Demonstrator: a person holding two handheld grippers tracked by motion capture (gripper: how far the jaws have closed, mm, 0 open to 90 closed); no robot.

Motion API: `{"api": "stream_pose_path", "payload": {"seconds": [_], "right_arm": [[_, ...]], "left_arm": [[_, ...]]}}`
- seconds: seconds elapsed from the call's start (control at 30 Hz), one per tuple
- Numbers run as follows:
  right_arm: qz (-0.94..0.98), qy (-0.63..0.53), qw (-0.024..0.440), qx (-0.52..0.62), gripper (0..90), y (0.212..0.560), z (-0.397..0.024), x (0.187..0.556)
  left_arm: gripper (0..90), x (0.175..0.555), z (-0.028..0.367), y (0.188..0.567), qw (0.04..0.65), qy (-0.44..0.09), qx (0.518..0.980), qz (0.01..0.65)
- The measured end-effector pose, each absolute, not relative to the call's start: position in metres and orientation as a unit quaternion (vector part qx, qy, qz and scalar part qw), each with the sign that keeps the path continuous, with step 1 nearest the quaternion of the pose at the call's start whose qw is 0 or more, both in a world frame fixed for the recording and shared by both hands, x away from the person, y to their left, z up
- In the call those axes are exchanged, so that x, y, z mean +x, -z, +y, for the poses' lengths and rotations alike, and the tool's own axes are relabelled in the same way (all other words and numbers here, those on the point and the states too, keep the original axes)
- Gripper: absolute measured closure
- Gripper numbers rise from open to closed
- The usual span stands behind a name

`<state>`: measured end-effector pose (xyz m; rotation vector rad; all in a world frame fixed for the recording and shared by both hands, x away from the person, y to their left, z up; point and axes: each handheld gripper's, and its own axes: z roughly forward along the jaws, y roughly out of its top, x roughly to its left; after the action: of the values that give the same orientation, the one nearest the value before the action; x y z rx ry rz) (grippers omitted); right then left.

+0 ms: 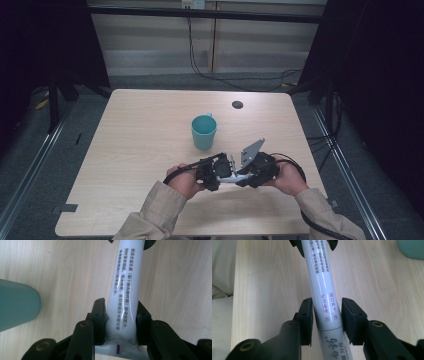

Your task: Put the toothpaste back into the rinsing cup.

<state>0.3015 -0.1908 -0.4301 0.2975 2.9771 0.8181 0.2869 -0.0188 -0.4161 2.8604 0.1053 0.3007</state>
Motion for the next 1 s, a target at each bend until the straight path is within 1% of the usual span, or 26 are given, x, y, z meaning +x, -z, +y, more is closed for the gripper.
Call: {"api": "stream_pose_path", "payload": {"seconds": [0.03, 0.2, 0.43, 1.0], "right_arm": [[0.960, -0.265, 0.020, 0.093, 63.6, 0.430, -0.191, 0.302], [0.959, -0.267, 0.021, 0.091, 64.6, 0.431, -0.191, 0.301], [0.960, -0.266, 0.016, 0.086, 66.2, 0.432, -0.193, 0.299], [0.962, -0.262, 0.024, 0.078, 66.3, 0.435, -0.189, 0.299]], "left_arm": [[68.5, 0.286, -0.019, 0.418, 0.142, -0.101, 0.984, 0.046], [68.4, 0.287, -0.017, 0.415, 0.138, -0.097, 0.985, 0.040], [68.2, 0.288, -0.016, 0.413, 0.161, -0.086, 0.982, 0.049], [67.9, 0.292, -0.013, 0.400, 0.187, -0.067, 0.979, 0.053]]}}
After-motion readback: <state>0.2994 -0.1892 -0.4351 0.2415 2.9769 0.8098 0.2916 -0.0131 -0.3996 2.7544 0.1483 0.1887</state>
